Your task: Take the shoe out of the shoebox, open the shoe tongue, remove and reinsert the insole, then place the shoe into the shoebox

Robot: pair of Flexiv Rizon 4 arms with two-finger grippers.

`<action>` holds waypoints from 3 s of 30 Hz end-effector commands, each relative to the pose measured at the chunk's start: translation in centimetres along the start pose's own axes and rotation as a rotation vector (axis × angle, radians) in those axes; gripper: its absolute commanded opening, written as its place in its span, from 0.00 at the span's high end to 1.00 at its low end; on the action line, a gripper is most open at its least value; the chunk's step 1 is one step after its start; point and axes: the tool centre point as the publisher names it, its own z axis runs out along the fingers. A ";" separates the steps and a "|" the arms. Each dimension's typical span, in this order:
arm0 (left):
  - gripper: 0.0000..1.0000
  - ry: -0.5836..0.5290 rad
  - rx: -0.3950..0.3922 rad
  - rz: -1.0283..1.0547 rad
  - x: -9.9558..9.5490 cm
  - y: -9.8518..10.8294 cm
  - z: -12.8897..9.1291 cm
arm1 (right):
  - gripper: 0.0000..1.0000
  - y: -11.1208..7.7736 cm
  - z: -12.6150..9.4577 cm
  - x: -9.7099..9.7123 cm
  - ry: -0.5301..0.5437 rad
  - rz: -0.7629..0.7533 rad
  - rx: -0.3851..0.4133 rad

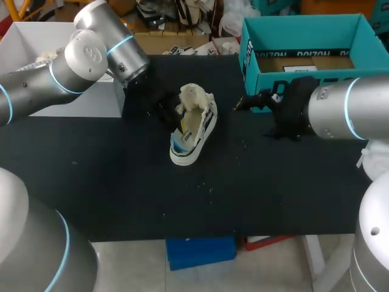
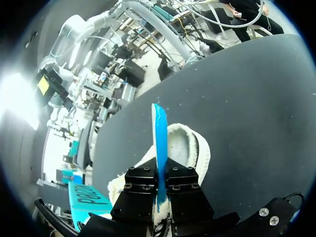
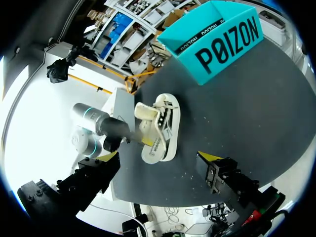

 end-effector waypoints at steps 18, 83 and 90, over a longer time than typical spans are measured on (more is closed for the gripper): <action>0.67 -0.007 0.036 0.013 -0.3 -4.6 -0.1 | 0.00 -0.1 0.1 0.2 -0.004 0.001 -0.005; 0.89 0.140 -0.030 -0.026 -1.6 -5.4 -1.7 | 0.00 -0.1 0.1 0.2 -0.004 0.001 -0.005; 1.00 0.417 -0.123 -0.098 -0.4 -4.2 -0.2 | 0.00 -0.1 0.1 0.2 -0.004 0.001 -0.005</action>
